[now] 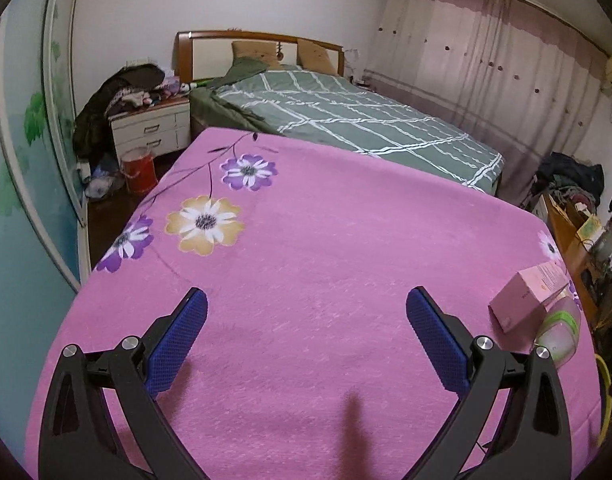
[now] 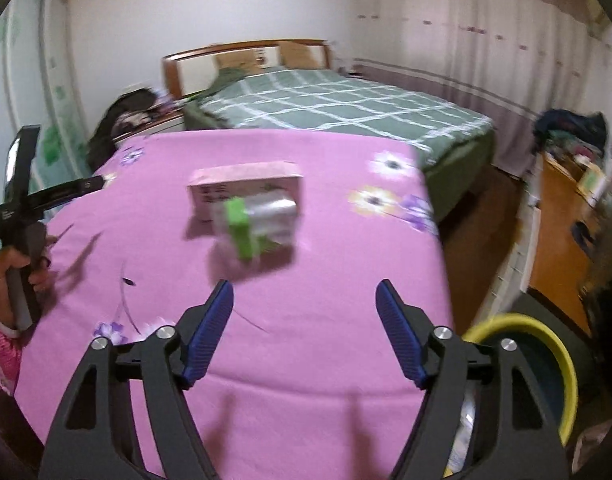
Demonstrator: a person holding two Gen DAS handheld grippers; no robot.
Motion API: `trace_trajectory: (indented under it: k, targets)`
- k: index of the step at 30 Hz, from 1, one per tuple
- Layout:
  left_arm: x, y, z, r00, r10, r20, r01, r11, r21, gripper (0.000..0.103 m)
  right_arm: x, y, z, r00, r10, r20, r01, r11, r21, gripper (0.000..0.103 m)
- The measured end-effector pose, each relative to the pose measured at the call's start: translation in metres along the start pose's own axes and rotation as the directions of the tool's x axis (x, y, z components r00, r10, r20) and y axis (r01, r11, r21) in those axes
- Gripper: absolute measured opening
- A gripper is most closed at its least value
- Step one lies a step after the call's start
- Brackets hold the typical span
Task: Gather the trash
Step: 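Approach and grasp the clear green-lidded jar with the right gripper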
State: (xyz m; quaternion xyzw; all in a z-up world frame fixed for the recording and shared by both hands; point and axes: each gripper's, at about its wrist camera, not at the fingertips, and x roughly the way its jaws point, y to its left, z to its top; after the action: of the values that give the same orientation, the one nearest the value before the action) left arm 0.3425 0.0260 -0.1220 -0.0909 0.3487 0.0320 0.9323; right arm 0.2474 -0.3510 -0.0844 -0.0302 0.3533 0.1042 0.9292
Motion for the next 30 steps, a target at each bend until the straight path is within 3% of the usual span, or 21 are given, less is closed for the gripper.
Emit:
trace_trajectory:
  k: [7,10,21,22,24,30]
  targets:
    - [0.002,0.003,-0.001,1.000,-0.016,-0.018,0.016,0.999,-0.029,0.098,0.042,0.012,0.031,0.996,0.079,-0.041,-0.082,0.994,-0.066,0.086]
    - [0.002,0.001,-0.002,1.000,-0.019,-0.020,0.018,0.999,-0.027,0.098,0.059,0.012,0.038,0.996,0.071,-0.059,-0.076,0.994,-0.077,0.091]
    - [0.005,0.000,-0.002,0.999,-0.026,-0.031,0.025,0.999,-0.034,0.098,0.108,0.019,0.046,0.984,0.101,-0.145,-0.111,0.991,-0.068,0.091]
    - [0.006,0.000,-0.002,0.999,-0.027,-0.032,0.026,0.999,-0.035,0.098,0.109,0.018,0.046,0.984,0.103,-0.143,-0.114,0.991,-0.066,0.089]
    - [0.007,0.000,-0.002,0.999,-0.027,-0.034,0.026,0.999,-0.035,0.098,0.110,0.016,0.045,0.981,0.123,-0.150,-0.132,0.990,-0.056,0.071]
    - [0.007,-0.001,-0.002,0.999,-0.028,-0.035,0.026,0.999,-0.036,0.098,0.100,0.013,0.038,0.978,0.149,-0.143,-0.154,0.988,-0.026,0.071]
